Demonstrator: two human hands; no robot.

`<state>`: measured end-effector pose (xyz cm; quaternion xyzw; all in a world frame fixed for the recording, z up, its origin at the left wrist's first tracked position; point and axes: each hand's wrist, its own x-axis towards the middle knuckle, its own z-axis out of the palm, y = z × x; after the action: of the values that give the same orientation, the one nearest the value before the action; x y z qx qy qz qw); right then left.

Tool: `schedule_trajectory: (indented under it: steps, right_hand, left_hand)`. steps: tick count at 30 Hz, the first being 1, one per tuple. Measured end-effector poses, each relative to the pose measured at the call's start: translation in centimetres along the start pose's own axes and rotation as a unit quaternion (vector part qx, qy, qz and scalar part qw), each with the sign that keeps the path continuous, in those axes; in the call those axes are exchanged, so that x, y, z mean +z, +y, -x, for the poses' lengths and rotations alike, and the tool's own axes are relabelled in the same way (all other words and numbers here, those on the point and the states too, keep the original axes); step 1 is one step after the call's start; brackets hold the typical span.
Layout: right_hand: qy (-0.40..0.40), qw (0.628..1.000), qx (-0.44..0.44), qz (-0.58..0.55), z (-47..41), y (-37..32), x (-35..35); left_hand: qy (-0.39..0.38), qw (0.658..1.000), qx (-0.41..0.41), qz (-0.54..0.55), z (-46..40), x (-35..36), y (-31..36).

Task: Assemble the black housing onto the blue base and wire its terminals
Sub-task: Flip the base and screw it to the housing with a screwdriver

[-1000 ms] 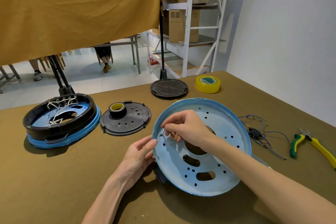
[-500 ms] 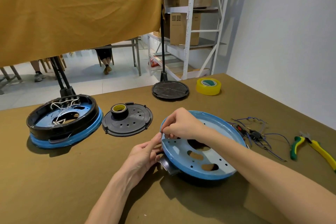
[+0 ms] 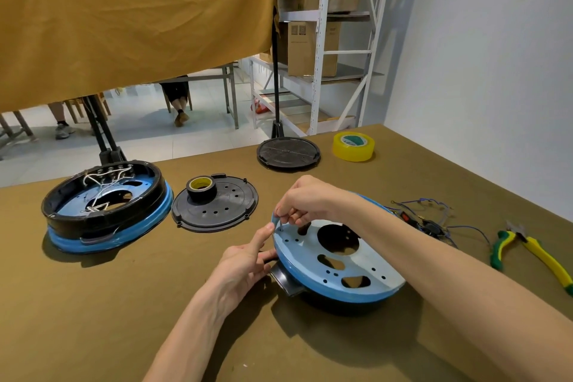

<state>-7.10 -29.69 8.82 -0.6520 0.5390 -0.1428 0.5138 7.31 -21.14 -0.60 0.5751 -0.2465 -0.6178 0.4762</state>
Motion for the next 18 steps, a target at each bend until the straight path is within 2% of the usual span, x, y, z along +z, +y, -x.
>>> schedule_trajectory:
  steps: [5, 8, 11, 15, 18]
  right_hand:
    - [-0.011, 0.998, -0.032, 0.045, 0.7, 1.4, 0.8]
    - [0.038, 0.998, -0.027, -0.044, 0.3, 2.2, 0.6]
    - [0.019, 0.992, 0.010, -0.125, 0.0, 1.9, 0.0]
    - [0.005, 0.995, -0.006, -0.101, -0.1, 1.9, 0.4]
    - [0.014, 0.997, -0.050, -0.058, 0.2, 2.4, 0.5]
  left_hand:
    - [-0.013, 1.000, 0.002, 0.005, -0.1, -0.2, 0.0]
    - [-0.023, 1.000, -0.004, 0.011, -0.4, -0.2, -0.1]
    - [-0.027, 0.999, 0.002, 0.020, -0.5, 0.0, -0.2]
    - [-0.031, 0.999, 0.003, 0.018, -0.8, 0.0, -0.3]
    - [-0.043, 0.999, -0.009, 0.024, -0.9, -0.5, -0.2]
